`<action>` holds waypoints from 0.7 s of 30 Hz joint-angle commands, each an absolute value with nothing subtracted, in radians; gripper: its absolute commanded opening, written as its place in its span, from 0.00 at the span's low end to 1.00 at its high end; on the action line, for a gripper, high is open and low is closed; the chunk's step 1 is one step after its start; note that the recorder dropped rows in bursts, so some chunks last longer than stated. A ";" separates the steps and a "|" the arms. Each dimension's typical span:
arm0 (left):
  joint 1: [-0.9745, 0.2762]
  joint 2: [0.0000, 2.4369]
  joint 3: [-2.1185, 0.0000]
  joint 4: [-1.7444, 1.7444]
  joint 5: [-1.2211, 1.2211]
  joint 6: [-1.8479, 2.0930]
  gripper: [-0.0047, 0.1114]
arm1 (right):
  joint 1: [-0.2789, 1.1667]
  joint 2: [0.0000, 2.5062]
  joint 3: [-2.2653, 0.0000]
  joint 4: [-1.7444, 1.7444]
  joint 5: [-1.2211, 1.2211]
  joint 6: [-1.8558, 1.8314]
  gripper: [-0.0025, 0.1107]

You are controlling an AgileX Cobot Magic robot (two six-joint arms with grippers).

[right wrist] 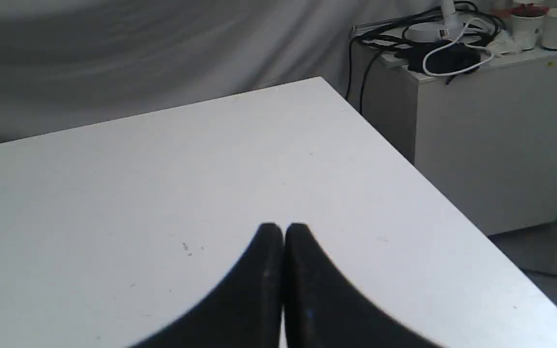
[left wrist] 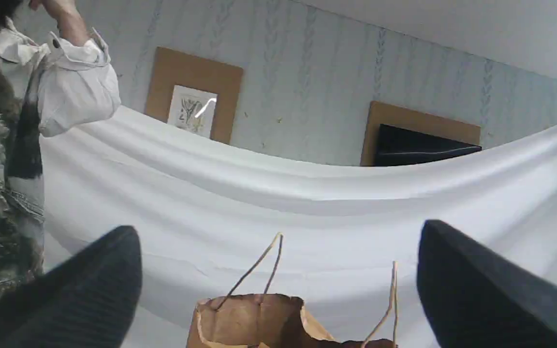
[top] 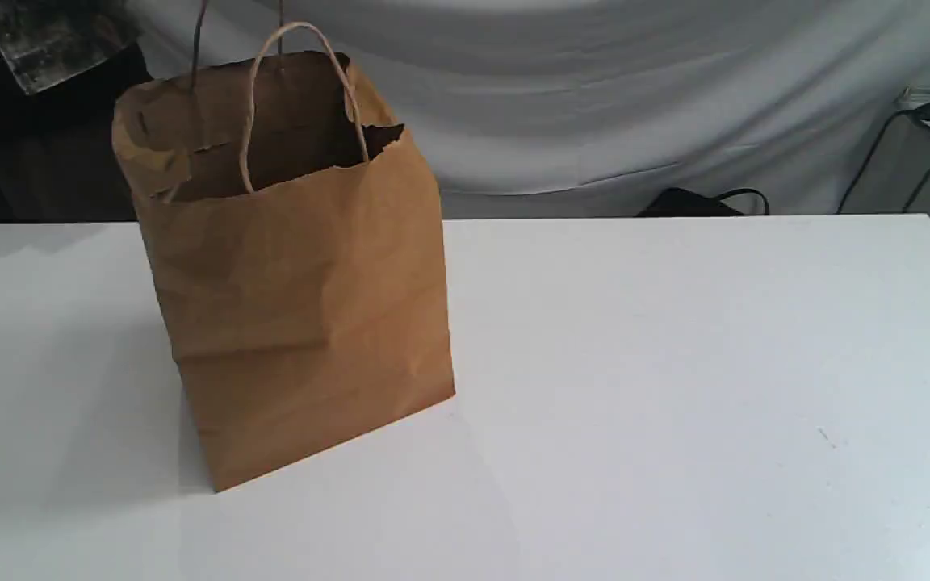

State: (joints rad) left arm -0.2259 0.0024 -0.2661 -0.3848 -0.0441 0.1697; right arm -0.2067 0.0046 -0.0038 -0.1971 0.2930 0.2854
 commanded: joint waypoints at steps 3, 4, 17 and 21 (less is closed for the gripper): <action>-0.232 0.000 -0.258 -0.382 -0.039 0.164 0.71 | -0.129 0.000 0.000 -0.296 0.275 0.284 0.02; -0.232 0.000 -0.258 -0.382 -0.039 0.164 0.71 | -0.127 0.000 0.000 -0.305 0.278 0.284 0.02; -0.232 0.000 -0.258 -0.382 -0.039 0.164 0.71 | -0.126 0.000 0.000 -0.157 0.279 0.296 0.02; -0.232 0.000 -0.258 -0.382 -0.039 0.163 0.71 | -0.126 0.000 0.000 -0.157 0.279 0.296 0.02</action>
